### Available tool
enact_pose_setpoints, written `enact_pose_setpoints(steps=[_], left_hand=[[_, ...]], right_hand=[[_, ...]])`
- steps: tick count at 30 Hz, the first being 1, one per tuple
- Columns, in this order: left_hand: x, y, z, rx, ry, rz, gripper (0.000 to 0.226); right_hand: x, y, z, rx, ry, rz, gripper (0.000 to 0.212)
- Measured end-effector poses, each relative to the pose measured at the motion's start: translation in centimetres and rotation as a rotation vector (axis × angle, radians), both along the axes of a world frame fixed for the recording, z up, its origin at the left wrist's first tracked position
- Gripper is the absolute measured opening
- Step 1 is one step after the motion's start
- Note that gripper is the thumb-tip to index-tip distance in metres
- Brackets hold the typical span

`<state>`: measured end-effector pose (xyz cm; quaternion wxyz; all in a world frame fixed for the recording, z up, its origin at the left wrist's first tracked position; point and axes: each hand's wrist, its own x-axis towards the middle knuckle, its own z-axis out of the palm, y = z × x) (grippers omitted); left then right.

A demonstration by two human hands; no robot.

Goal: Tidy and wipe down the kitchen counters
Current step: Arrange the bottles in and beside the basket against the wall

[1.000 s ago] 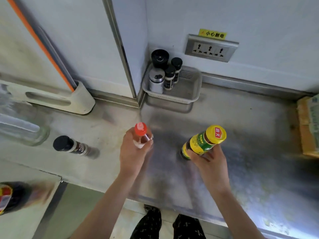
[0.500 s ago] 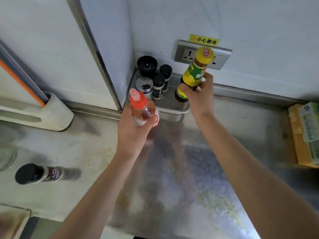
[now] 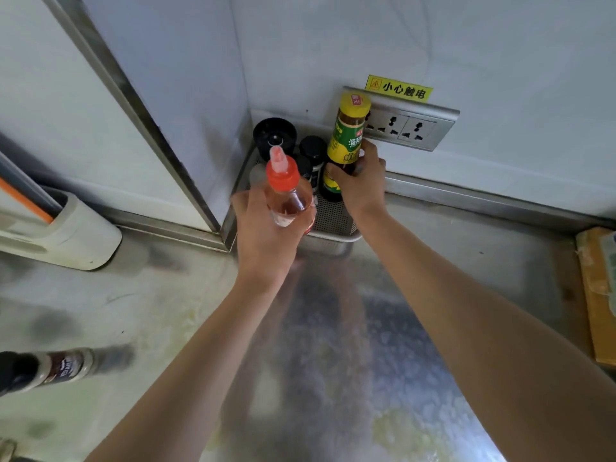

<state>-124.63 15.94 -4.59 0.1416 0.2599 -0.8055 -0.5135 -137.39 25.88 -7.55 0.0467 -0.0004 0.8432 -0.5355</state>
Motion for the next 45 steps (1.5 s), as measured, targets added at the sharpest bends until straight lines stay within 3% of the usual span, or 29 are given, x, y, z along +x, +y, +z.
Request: enact_pose_setpoints(steps=[4, 7, 11, 17, 23, 27, 30, 34, 37, 42, 45], left_hand=[[-1.5, 0.7, -0.2, -0.003, 0.007, 0.016, 0.055], [-2.4, 0.9, -0.3, -0.063, 0.022, 0.037, 0.055], [-2.9, 1.5, -0.3, -0.119, 0.006, 0.065, 0.054], [-3.0, 1.9, -0.1, -0.215, -0.023, 0.058, 0.053], [-3.2, 2.0, -1.5, -0.058, 0.112, -0.035, 0.055], [-3.4, 2.0, -1.8, -0.153, 0.011, -0.114, 0.055], [-3.3, 2.0, -1.8, -0.306, -0.090, -0.115, 0.067], [-2.8, 1.6, -2.5, -0.239, -0.114, -0.127, 0.076], [-2.0, 1.0, -3.1, -0.253, -0.109, -0.150, 0.070], [-0.1, 0.0, -3.1, -0.284, -0.054, -0.132, 0.046], [1.0, -1.1, -3.2, -0.253, -0.041, -0.093, 0.036]], right_hand=[[0.1, 0.7, 0.0, 0.040, -0.046, 0.100, 0.074], [1.8, 1.8, 0.1, -0.009, -0.046, 0.033, 0.087], [4.7, 2.9, -1.0, -0.103, 0.046, 0.049, 0.077], [2.7, 2.1, -0.8, 0.010, 0.032, 0.074, 0.065], [5.4, 2.6, 0.0, -0.051, 0.075, 0.063, 0.050], [6.7, 2.7, -1.4, -0.061, -0.033, 0.263, 0.058], [6.8, 2.8, -0.9, -0.021, -0.067, 0.280, 0.063], [6.7, 2.8, -0.7, -0.013, -0.048, 0.291, 0.058], [6.7, 2.8, -0.6, 0.014, -0.055, 0.329, 0.058], [6.3, 2.4, -0.7, 0.088, 0.004, 0.348, 0.040], [6.2, 1.8, -1.2, 0.149, 0.061, 0.342, 0.049]])
